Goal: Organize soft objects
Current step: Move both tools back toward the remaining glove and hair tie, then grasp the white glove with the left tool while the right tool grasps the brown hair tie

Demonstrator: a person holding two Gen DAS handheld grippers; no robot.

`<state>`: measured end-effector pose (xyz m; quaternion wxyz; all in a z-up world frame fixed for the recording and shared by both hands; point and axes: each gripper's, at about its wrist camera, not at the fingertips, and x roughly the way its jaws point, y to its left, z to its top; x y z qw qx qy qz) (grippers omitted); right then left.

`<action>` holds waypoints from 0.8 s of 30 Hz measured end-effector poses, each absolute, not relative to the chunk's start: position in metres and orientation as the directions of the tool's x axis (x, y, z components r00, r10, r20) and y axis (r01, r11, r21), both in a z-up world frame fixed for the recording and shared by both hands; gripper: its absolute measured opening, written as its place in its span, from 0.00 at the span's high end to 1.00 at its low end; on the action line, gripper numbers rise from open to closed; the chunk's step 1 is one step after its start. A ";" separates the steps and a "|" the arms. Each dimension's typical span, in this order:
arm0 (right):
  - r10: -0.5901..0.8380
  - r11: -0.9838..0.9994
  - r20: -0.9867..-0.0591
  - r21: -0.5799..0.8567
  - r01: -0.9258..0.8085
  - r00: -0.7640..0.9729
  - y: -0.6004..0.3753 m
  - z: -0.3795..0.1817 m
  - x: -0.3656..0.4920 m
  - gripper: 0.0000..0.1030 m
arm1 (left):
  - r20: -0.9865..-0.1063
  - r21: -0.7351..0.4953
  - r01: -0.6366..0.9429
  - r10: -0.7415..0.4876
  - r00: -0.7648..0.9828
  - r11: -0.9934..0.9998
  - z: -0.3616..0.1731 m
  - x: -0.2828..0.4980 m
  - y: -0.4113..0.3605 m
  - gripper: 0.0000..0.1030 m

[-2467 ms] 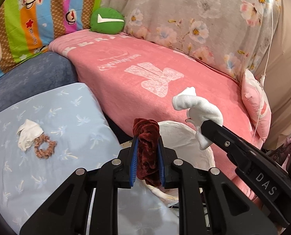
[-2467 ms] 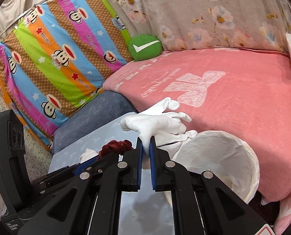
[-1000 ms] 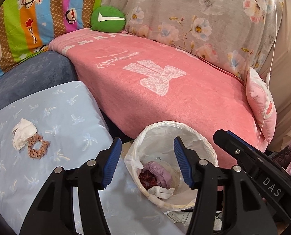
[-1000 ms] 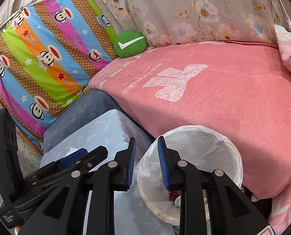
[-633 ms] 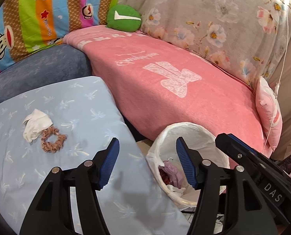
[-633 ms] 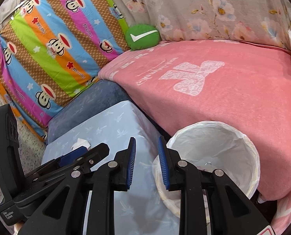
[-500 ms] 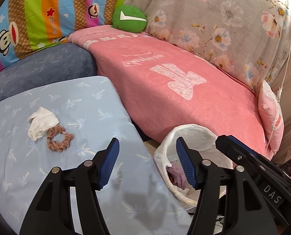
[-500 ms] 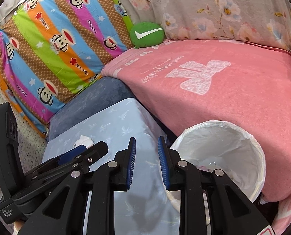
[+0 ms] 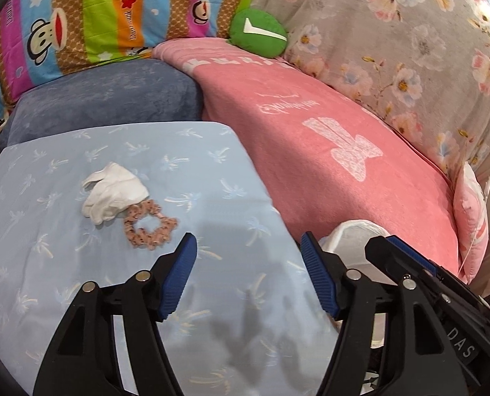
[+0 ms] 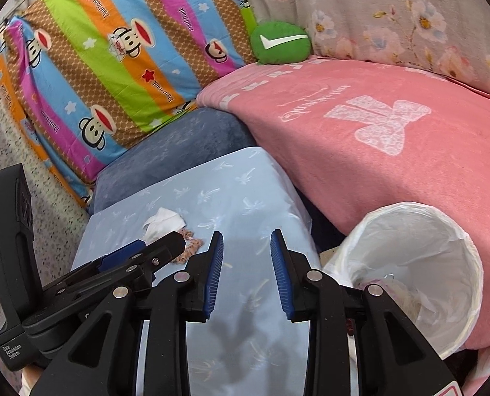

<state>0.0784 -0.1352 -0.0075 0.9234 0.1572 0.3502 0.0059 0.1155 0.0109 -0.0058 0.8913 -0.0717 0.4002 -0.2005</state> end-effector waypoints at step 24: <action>0.208 0.969 -0.764 0.245 -0.023 0.611 -0.020 -0.082 0.178 0.71 | -0.770 -0.289 0.041 -0.258 0.583 0.956 -0.064 0.181 0.147 0.28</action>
